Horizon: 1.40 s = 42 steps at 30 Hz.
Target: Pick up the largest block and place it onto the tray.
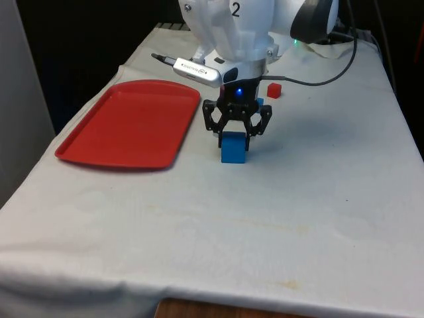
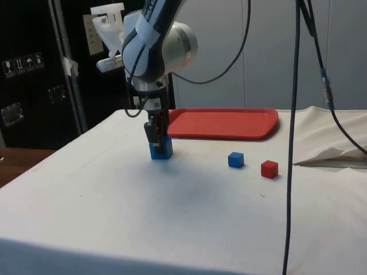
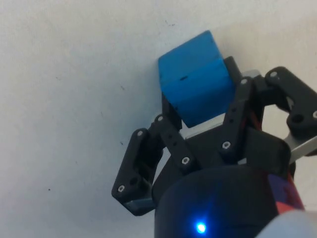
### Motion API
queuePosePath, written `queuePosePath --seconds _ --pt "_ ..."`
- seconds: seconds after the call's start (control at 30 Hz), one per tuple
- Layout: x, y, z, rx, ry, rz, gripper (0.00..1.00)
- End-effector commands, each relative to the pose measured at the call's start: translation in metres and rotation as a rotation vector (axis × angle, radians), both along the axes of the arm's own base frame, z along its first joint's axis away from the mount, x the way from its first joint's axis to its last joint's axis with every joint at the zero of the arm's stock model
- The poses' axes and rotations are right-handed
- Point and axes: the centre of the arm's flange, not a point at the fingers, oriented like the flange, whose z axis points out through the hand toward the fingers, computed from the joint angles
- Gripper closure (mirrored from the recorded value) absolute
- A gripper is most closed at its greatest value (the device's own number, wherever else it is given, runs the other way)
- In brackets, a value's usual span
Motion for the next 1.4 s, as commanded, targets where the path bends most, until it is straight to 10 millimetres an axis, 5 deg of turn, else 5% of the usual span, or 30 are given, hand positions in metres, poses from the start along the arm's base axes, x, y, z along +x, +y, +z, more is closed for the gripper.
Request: queuePosePath --seconds 0.0,0.6,1.37 --pt "0.0 0.0 0.0 0.0 -0.002 0.0 0.99" --pt "-0.001 -0.004 0.007 0.005 -0.005 -0.006 0.99" --pt "-0.008 -0.018 0.065 0.038 -0.03 -0.01 0.99"
